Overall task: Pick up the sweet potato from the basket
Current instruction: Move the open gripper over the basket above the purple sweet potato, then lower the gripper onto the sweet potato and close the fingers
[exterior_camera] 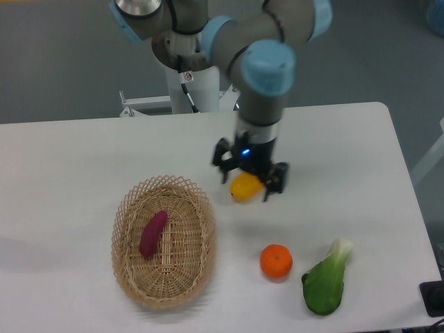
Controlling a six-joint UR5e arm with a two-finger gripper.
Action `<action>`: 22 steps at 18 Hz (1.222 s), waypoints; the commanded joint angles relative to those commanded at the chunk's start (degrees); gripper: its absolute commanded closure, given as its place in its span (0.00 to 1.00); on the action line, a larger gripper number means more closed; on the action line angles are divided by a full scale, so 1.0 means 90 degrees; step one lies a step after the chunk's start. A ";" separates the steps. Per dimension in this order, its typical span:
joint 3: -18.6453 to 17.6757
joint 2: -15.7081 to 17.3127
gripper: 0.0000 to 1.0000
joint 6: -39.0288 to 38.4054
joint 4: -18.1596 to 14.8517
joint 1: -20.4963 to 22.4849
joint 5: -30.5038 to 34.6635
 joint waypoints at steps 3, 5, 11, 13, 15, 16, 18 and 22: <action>-0.0029 -0.0341 0.00 -0.0986 0.0896 -0.0488 0.0039; -0.0019 -0.0625 0.00 -0.1116 0.1123 -0.0801 0.0369; -0.0078 -0.0977 0.00 -0.1136 0.1153 -0.1203 0.0654; -0.0097 -0.0997 0.00 -0.1116 0.1163 -0.1242 0.0654; -0.0126 -0.1114 0.00 -0.1106 0.1202 -0.1252 0.0674; -0.0127 -0.1163 0.00 -0.1106 0.1202 -0.1262 0.0693; -0.0136 -0.1231 0.00 -0.1106 0.1202 -0.1272 0.0703; -0.0136 -0.1300 0.00 -0.1077 0.1202 -0.1369 0.0752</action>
